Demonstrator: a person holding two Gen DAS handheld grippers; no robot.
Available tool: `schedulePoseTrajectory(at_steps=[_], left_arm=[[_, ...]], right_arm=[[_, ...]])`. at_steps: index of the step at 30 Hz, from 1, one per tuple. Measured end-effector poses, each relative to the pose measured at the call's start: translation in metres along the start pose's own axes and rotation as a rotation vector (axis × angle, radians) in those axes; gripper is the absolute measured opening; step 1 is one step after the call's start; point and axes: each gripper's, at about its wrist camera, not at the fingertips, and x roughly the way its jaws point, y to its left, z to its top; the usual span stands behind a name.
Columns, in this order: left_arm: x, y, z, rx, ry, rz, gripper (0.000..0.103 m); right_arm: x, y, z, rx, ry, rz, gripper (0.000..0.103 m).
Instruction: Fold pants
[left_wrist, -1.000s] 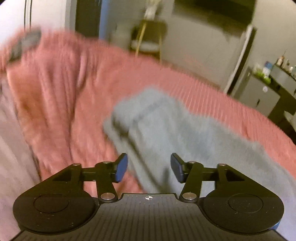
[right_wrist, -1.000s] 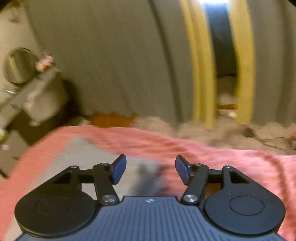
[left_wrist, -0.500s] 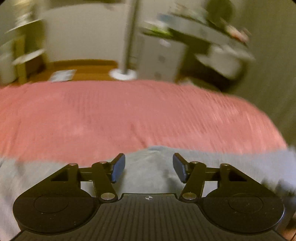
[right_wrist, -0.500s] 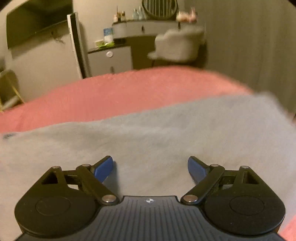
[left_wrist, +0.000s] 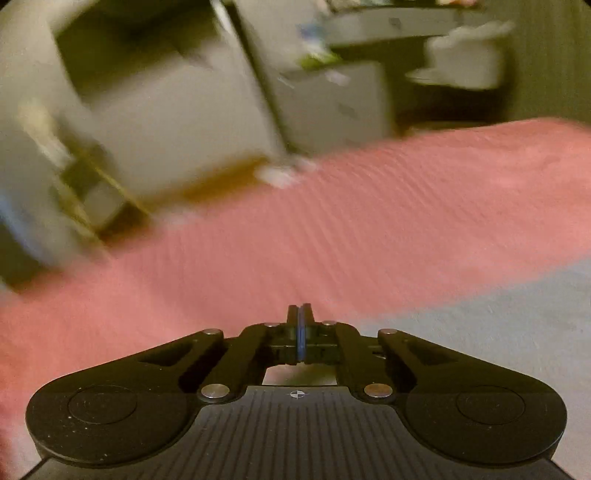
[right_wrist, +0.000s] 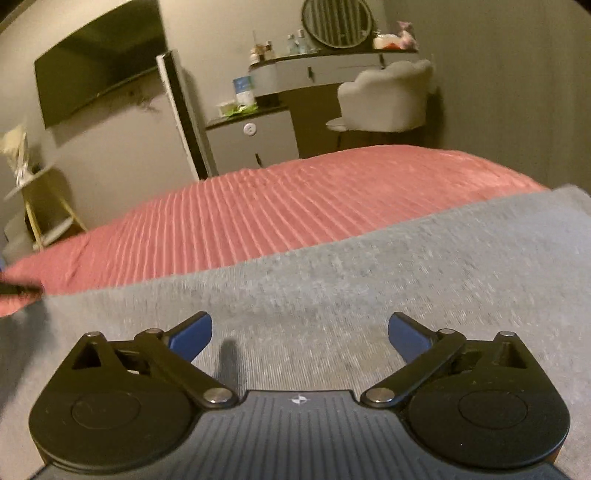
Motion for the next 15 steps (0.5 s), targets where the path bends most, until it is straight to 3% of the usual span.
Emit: schedulePoseTrajectory(at_steps=[1, 2, 4, 6, 7, 8, 9, 10, 11, 12, 13, 14, 15], left_arm=[[0.003, 0.010, 0.008, -0.051, 0.014, 0.008, 0.001], [0.003, 0.021, 0.013, -0.112, 0.044, -0.040, 0.002], [-0.007, 0.032, 0.014, -0.194, 0.067, -0.204, 0.007], [-0.022, 0.026, 0.008, -0.159, 0.075, -0.296, 0.038], [-0.026, 0.018, 0.002, -0.107, 0.082, -0.305, 0.069], [-0.028, 0.009, -0.004, -0.053, 0.079, -0.300, 0.074], [-0.026, -0.002, -0.011, 0.022, 0.082, -0.287, 0.069], [-0.019, -0.011, -0.016, 0.078, 0.100, -0.236, 0.042], [-0.003, -0.021, -0.019, 0.121, 0.120, -0.140, 0.028], [0.011, -0.023, -0.022, 0.156, 0.097, -0.022, 0.028], [0.023, -0.024, -0.025, 0.187, 0.089, 0.121, 0.013], [0.035, -0.020, -0.026, 0.206, 0.113, 0.279, 0.005], [0.039, -0.005, -0.024, 0.134, 0.147, 0.305, 0.005]], right_arm=[[0.002, -0.003, 0.000, 0.000, 0.005, 0.002, 0.102], [0.001, -0.004, 0.000, 0.009, 0.007, 0.003, 0.102], [0.006, -0.011, 0.006, 0.023, 0.004, 0.012, 0.102], [-0.001, -0.007, 0.006, 0.040, 0.004, 0.018, 0.102], [0.001, -0.008, 0.007, 0.048, 0.004, 0.023, 0.103], [0.001, -0.008, 0.007, 0.054, 0.005, 0.025, 0.103], [0.007, -0.013, 0.010, 0.057, 0.006, 0.027, 0.103], [0.006, -0.016, 0.007, 0.054, 0.006, 0.027, 0.103], [0.007, -0.015, 0.007, 0.044, 0.009, 0.024, 0.103], [0.008, -0.015, 0.007, 0.032, 0.008, 0.020, 0.103], [0.008, -0.015, 0.007, 0.018, 0.005, 0.011, 0.103], [0.009, -0.015, 0.007, 0.005, 0.004, -0.007, 0.103], [0.010, -0.016, 0.006, -0.006, 0.001, -0.029, 0.103]])
